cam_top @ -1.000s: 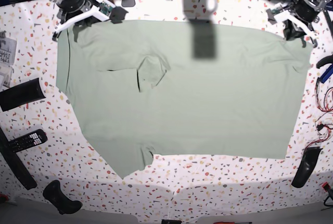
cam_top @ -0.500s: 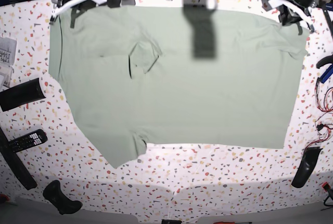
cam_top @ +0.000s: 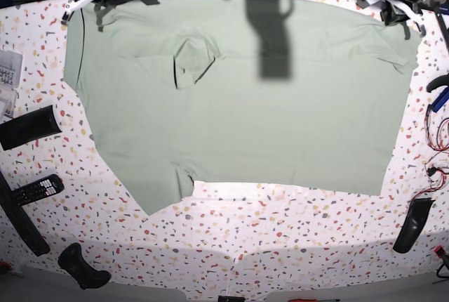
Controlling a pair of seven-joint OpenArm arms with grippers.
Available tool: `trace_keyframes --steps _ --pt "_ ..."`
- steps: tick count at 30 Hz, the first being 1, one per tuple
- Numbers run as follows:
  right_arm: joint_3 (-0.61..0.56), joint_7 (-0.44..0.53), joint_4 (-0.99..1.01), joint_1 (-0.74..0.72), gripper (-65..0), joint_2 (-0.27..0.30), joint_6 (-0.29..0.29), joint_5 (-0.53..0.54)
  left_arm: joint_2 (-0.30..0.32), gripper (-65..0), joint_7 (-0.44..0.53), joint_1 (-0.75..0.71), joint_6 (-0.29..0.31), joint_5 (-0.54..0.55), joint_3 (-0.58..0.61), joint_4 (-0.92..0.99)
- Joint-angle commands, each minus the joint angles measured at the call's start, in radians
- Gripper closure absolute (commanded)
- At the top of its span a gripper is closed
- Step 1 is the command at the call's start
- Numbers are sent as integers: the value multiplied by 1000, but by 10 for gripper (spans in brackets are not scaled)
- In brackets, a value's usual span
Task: Fold the T-shirt properly
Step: 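Drag the shirt away from the hem with both grippers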
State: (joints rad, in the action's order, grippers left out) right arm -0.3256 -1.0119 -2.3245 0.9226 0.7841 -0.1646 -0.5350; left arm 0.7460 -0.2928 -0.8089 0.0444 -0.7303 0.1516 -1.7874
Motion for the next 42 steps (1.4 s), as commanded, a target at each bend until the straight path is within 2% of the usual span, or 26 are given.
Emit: trace_keyframes --steps 1,8,12,15,18,20,22,26,30,38,42 --pt "5 -3 -21 6 0 11 8 -20 16 0 -3 -15 -18 -3 -6 -15" --pt "4 -3 -21 6 0 11 8 -18 16 0 9 -19 -18 -3 -6 -15" --pt "4 -3 -21 6 0 11 4 26 16 0 8 -19 -18 -2 -6 -15" --pt "4 -4 -21 6 -152 11 5 26 16 0 8 -19 -18 -3 -6 -15" --pt "4 -3 -21 6 -212 11 5 26 16 -2 1 -19 -18 -2 -6 -15" --pt "4 -3 -21 6 -212 11 8 26 16 -91 -10 -19 -18 -3 -6 -15" --pt "4 -4 -21 6 -212 11 8 26 16 -123 -32 -19 -18 -2 -6 -15" --pt "4 -3 -21 6 -212 11 7 25 16 -127 -99 -19 -17 -3 -6 -16" --pt "4 -18 -23 15 -212 11 -9 14 17 -127 -208 -28 0 -3 -6 -40" --pt "4 -17 -32 77 -212 11 -14 -12 16 -127 -366 -113 -3 -13 -7 -207" --pt "4 -16 -32 77 -212 11 -14 -12 17 -127 -369 -122 -3 -58 -7 -284"
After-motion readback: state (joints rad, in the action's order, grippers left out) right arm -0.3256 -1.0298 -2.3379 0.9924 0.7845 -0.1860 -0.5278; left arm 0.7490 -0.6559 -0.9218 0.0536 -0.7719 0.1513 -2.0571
